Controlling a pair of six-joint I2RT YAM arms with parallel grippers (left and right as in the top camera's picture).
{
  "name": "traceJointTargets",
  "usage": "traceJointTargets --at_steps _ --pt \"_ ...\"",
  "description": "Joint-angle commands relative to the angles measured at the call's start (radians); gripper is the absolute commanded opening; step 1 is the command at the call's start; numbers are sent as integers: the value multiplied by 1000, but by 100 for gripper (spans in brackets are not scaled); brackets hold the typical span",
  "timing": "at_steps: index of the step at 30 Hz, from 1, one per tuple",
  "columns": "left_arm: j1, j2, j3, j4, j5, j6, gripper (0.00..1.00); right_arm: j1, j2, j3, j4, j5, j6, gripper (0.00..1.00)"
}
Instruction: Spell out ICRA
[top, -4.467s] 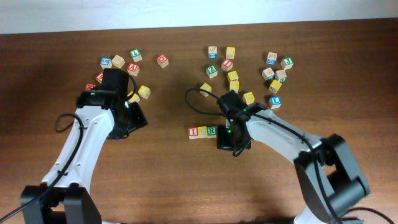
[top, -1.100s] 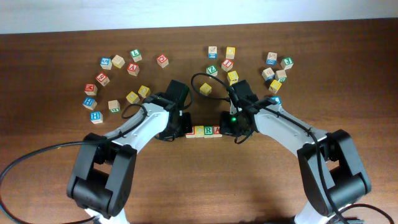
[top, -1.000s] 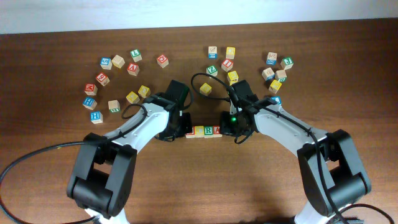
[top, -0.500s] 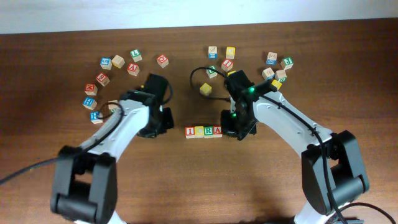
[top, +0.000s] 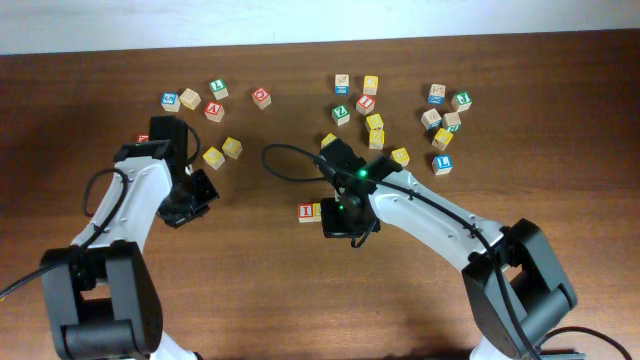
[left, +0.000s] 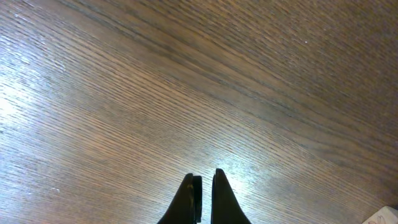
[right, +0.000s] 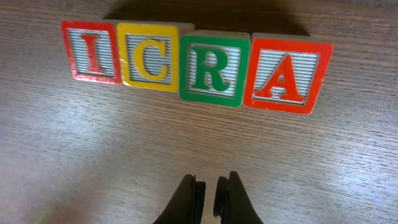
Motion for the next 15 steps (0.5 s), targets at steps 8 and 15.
traceJointTargets --at_steps 8,15 --pt "5 -16 8 -2 -4 5 4 5 82 -16 75 17 11 4" --pt "5 -16 8 -1 -4 4 4 5 100 -17 112 17 11 4"
